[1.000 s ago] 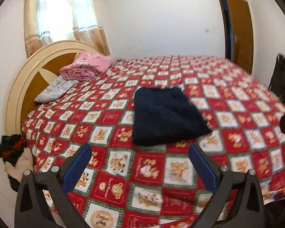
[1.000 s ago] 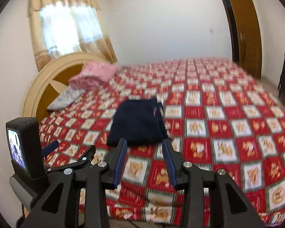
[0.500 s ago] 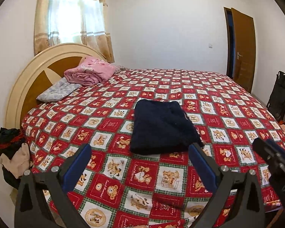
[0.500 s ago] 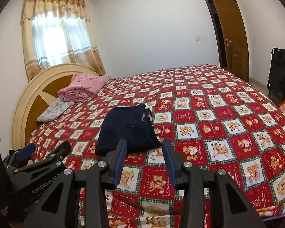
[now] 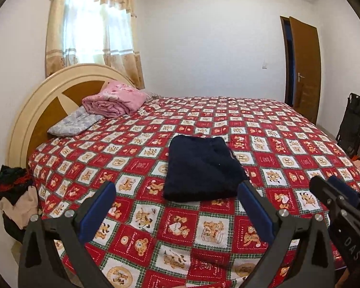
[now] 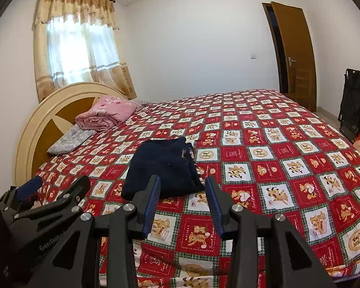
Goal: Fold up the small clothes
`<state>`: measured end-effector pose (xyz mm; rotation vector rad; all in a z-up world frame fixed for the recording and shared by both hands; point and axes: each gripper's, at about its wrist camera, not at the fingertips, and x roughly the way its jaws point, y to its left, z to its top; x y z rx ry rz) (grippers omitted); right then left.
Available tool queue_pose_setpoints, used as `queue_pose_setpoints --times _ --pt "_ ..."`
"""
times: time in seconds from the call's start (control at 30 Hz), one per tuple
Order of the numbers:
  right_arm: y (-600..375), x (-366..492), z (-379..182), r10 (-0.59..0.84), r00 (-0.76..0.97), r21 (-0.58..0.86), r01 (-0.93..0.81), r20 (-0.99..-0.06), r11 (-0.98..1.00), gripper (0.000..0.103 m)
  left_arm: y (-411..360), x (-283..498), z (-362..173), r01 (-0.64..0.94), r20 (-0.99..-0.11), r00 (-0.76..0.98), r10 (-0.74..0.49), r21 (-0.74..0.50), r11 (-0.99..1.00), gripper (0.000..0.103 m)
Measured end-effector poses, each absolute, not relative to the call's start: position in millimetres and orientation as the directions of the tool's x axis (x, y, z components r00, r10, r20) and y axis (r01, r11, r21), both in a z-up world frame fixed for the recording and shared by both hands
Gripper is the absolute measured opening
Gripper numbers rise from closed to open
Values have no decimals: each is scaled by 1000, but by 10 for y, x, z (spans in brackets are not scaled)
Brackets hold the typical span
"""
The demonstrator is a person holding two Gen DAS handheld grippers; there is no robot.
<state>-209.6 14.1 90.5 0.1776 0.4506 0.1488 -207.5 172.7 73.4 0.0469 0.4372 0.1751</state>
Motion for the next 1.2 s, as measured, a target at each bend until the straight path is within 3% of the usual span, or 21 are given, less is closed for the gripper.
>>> queue_pose_setpoints --times 1.2 --pt "179 -2069 852 188 880 200 -109 -436 974 41 1730 -2073 729 -160 -432 884 178 79 984 103"
